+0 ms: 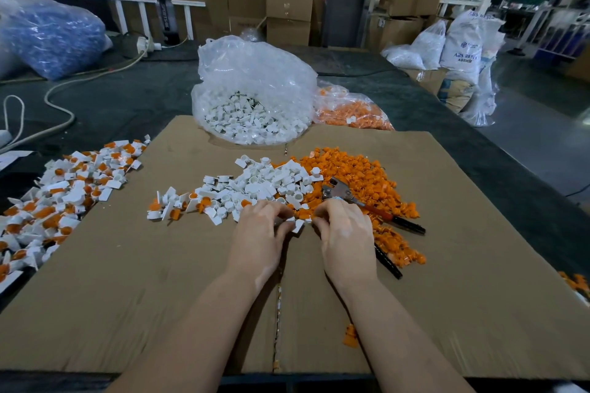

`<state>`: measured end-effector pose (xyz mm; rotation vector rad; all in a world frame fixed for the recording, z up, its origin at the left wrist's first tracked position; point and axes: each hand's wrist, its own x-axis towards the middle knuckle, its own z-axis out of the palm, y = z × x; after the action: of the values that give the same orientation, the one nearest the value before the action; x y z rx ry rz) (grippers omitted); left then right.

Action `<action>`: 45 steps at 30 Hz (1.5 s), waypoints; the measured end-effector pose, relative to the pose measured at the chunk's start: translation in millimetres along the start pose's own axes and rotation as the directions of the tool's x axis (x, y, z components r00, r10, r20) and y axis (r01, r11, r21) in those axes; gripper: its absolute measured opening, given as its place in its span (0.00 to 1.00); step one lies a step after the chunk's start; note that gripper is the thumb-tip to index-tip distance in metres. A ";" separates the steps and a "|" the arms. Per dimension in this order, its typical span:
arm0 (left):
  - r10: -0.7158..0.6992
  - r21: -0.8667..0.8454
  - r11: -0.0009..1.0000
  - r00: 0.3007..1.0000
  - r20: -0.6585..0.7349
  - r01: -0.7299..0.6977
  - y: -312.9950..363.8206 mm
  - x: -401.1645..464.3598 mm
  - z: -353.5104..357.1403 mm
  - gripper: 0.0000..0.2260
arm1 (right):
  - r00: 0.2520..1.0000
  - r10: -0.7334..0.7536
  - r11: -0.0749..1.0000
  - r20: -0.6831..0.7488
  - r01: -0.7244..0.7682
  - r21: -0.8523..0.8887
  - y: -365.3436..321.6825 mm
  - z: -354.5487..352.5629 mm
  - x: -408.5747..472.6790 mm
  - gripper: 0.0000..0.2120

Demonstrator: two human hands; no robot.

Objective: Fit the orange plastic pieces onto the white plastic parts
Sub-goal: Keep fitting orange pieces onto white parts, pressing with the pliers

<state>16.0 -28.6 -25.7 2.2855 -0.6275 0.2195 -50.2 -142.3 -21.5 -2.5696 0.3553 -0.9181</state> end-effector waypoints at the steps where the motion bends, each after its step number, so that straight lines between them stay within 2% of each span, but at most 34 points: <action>1: -0.009 -0.018 1.000 1.000 -0.004 0.009 0.7 -0.1 -0.3 0.07 | 1.000 0.000 1.000 0.004 0.000 0.003 -0.1 0.0 -0.1 0.03; 4: -0.015 -0.100 0.995 1.000 -0.020 0.013 4.2 -1.2 -3.2 0.07 | 1.000 -0.004 1.000 0.019 0.004 0.011 1.4 0.7 -0.3 0.01; 9: 0.046 -0.125 0.991 0.999 -0.004 -0.047 5.7 -3.6 -7.0 0.17 | 0.998 -0.013 1.000 0.062 0.014 -0.021 2.6 1.7 -0.4 0.05; 13: 0.048 -0.167 0.985 0.999 -0.017 -0.050 6.8 -2.9 -6.0 0.09 | 0.999 -0.021 0.999 0.045 0.022 -0.026 1.2 -0.2 -1.3 0.05; 15: 0.039 -0.181 0.983 0.999 0.000 -0.038 6.1 -3.2 -5.0 0.09 | 0.999 -0.022 1.000 0.028 0.022 -0.004 1.2 -0.9 -1.3 0.07; 20: -0.061 -0.271 0.962 0.996 -0.061 0.042 4.1 -3.2 -5.4 0.03 | 0.996 -0.081 0.994 0.024 0.079 0.077 -2.2 -4.4 -2.9 0.09; 24: -0.144 -0.399 0.911 0.987 -0.075 0.103 7.4 -5.2 -7.4 0.07 | 0.991 -0.128 0.990 0.037 0.125 0.070 -2.5 -5.0 -3.6 0.09; 31: -0.124 -0.385 0.920 0.987 -0.099 0.077 4.7 -5.3 -6.2 0.03 | 0.997 -0.050 0.997 0.050 0.054 -0.064 0.2 0.3 -1.1 0.06; 35: -0.124 -0.371 0.926 0.982 -0.145 0.062 2.6 -3.9 -6.7 0.02 | 0.992 -0.119 0.993 0.046 0.118 0.027 -3.2 -4.2 -0.5 0.05; 38: -0.172 -0.399 0.913 0.967 -0.187 0.085 2.0 -3.4 -9.2 0.02 | 0.955 -0.242 0.968 0.169 0.225 0.113 -5.9 -8.2 -1.8 0.07; 41: -0.186 -0.404 0.909 0.968 -0.168 0.105 2.1 -3.6 -9.2 0.04 | 0.902 -0.281 0.959 0.328 0.275 0.066 -6.7 -7.5 -0.5 0.14; 45: -0.171 -0.386 0.916 0.976 -0.135 0.107 1.9 -3.1 -7.9 0.04 | 0.877 -0.324 0.944 0.355 0.324 0.062 -6.7 -3.0 1.6 0.11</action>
<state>12.6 -23.0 -20.0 1.9058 -0.3787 0.1990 -50.2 -137.7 -15.5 -2.7726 -0.1889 -0.5198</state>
